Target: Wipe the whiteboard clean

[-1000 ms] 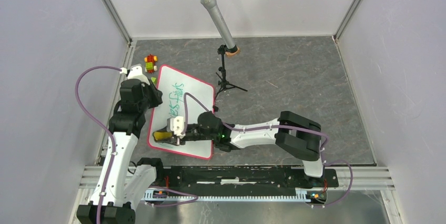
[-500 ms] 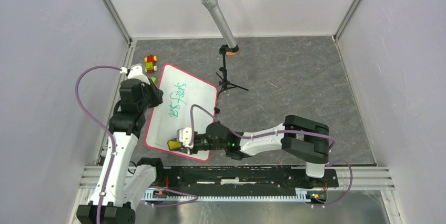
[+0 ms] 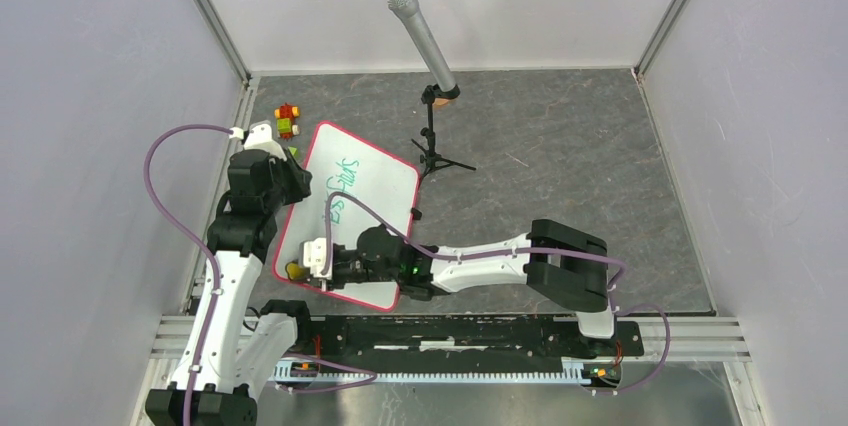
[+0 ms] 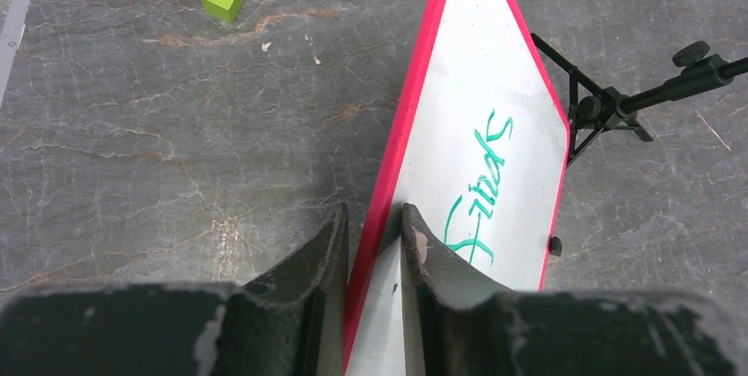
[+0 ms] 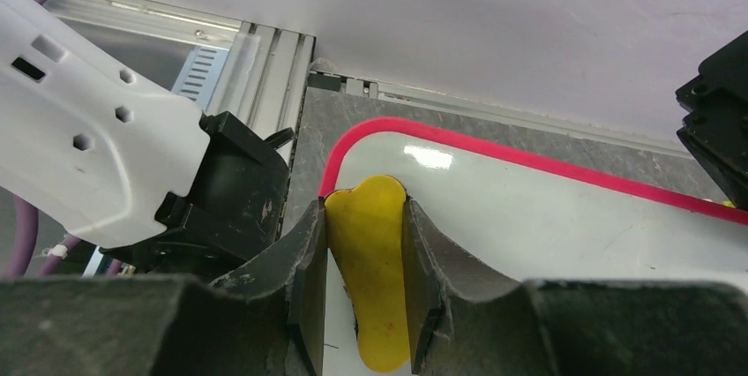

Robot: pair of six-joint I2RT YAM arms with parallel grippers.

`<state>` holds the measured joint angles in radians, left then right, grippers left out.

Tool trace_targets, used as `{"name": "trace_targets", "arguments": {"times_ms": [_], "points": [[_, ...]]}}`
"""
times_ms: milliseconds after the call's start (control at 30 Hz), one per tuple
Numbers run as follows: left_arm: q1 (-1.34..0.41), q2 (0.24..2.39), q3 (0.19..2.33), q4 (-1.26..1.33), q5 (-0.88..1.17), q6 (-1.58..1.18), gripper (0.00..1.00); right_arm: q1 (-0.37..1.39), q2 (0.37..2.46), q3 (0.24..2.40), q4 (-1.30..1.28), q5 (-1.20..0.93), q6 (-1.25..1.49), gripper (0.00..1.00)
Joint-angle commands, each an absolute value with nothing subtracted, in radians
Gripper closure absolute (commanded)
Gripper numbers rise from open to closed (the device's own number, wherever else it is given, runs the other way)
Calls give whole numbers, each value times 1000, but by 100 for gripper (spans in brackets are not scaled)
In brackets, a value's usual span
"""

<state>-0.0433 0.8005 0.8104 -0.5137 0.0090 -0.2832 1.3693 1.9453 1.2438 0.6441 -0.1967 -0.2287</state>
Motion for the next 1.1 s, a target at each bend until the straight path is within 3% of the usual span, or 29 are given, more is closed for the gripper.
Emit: {"name": "trace_targets", "arguments": {"times_ms": [0, 367, 667, 933, 1067], "points": [[-70, 798, 798, -597, 61, -305, 98, 1344, 1994, 1185, 574, -161, -165, 76], [-69, 808, 801, -607, 16, -321, 98, 1315, 1881, 848, 715, -171, -79, 77], [-70, 805, 800, -608, 13, -322, 98, 1287, 1917, 1022, 698, -177, -75, 76], [-69, 815, 802, -606, 19, -324, 98, 1154, 2013, 1188, 698, -160, 129, 71], [-69, 818, 804, -608, 19, -324, 98, 1141, 2010, 1173, 695, -182, 155, 57]]}}
